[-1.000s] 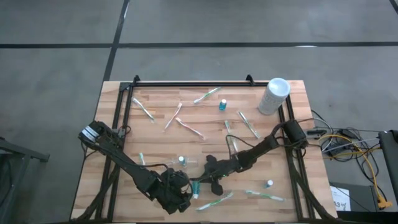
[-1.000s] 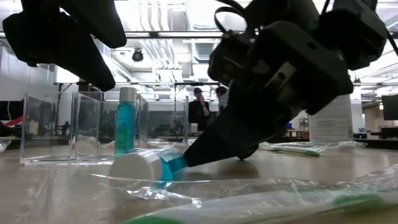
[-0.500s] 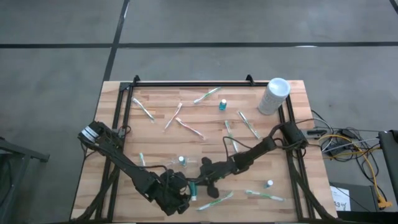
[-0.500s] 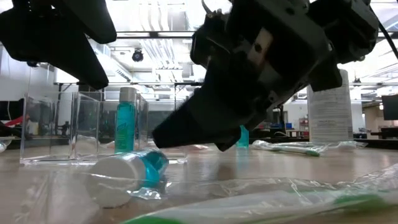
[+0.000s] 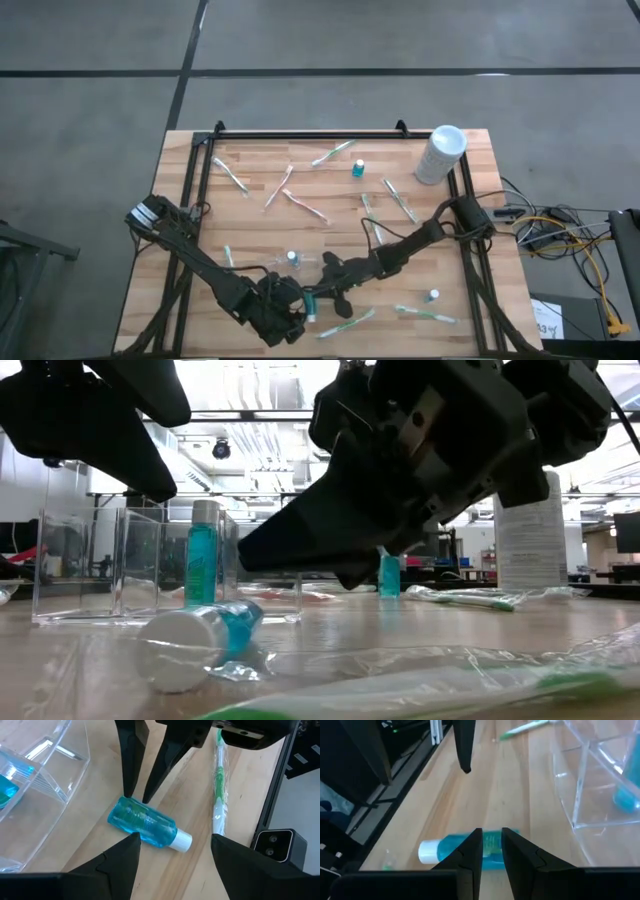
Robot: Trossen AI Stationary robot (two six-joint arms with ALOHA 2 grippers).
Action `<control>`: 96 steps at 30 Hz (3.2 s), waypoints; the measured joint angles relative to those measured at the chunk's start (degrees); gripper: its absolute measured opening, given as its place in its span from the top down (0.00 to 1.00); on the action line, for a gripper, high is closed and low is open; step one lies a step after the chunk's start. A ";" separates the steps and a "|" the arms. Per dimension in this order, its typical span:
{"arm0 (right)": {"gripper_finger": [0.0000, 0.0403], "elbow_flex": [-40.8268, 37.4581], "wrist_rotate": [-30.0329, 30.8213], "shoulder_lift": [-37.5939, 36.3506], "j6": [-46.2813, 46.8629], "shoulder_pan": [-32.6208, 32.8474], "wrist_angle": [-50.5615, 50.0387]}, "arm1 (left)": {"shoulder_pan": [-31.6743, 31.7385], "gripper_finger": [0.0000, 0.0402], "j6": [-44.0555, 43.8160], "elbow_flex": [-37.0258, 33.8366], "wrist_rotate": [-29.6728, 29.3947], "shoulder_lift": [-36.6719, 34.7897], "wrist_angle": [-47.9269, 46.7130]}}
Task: Pick & Place toothbrushing station
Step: Put the blue mouthwash into the transparent organizer
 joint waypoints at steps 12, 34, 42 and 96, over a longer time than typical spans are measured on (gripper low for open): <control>0.83 -9.14 -1.66 -16.68 -7.37 0.02 -2.48 | -0.07 0.38 -0.26 0.00 -0.04 -0.24 0.09; 0.83 -36.93 0.56 -73.32 -12.20 -0.37 -13.39 | -0.02 0.38 0.44 0.00 -0.90 -0.33 0.02; 0.83 -38.87 0.68 -78.84 -12.94 -0.37 -13.38 | -0.02 0.38 0.47 0.00 -0.88 -0.33 0.00; 0.83 -38.74 3.27 -67.80 -17.67 -0.48 -13.36 | 1.40 0.38 -21.92 0.11 7.10 -0.85 -3.45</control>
